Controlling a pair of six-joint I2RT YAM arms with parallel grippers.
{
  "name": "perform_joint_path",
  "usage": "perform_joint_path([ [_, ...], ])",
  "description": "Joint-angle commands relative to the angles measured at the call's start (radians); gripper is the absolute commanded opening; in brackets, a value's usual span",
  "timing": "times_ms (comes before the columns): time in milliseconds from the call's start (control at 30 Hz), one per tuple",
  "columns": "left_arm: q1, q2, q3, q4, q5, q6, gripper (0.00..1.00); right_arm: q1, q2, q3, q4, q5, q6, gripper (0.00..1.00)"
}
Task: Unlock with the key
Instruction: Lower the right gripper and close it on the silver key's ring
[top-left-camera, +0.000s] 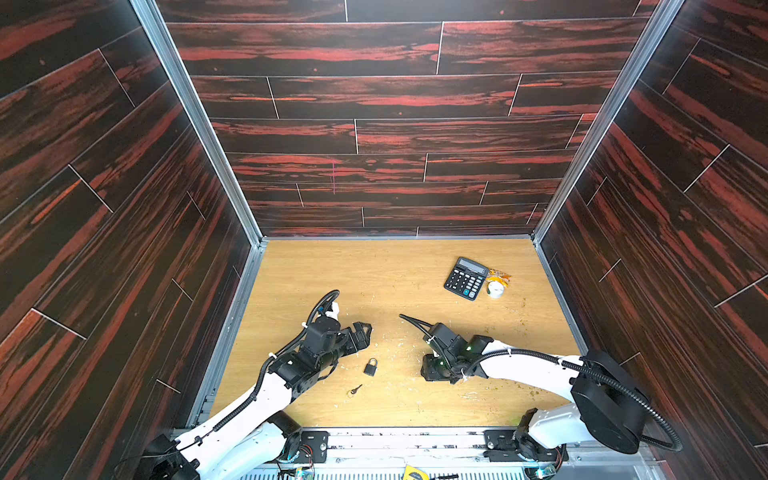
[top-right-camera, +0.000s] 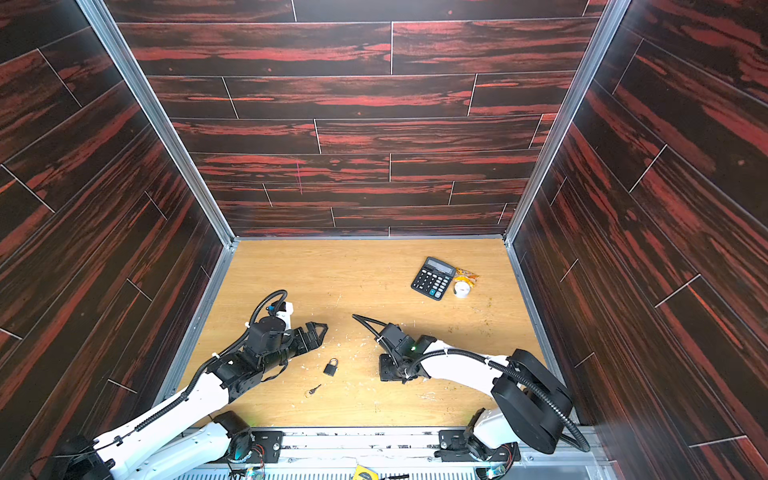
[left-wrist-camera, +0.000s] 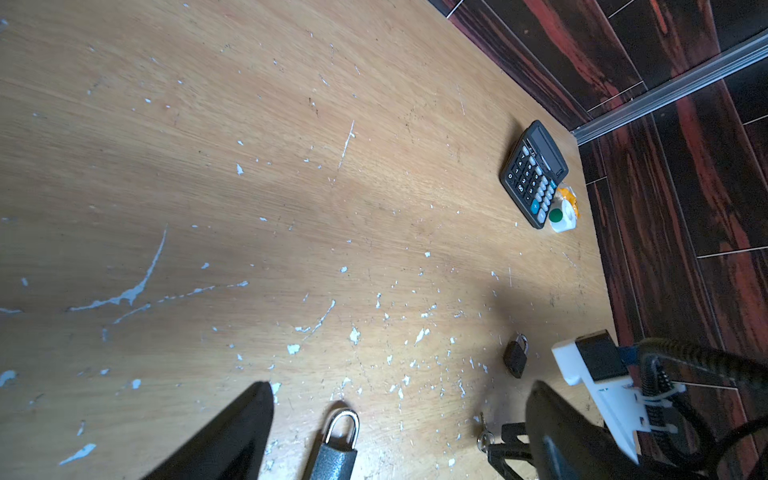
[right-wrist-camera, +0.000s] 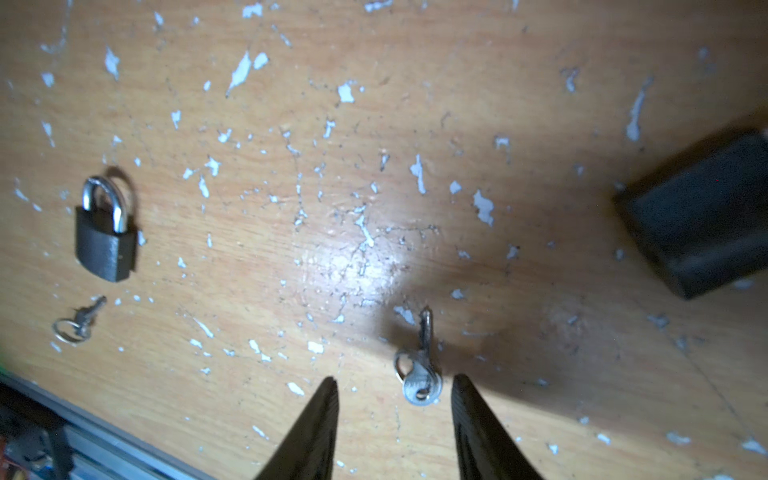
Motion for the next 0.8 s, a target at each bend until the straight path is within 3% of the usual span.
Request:
perform_joint_path([
  [0, -0.009, 0.013, -0.003, 0.017, 0.005, -0.013, 0.97, 0.003, 0.021, -0.01, 0.001, 0.006, -0.013, 0.43],
  [400, -0.016, 0.059, 0.006, 0.035, 0.015, -0.015, 0.97, 0.004, 0.058, -0.032, 0.021, 0.006, -0.027, 0.37],
  [767, -0.018, 0.08, 0.015, 0.038, 0.015, -0.015, 0.97, 0.004, 0.083, -0.032, 0.016, -0.013, -0.056, 0.25],
])
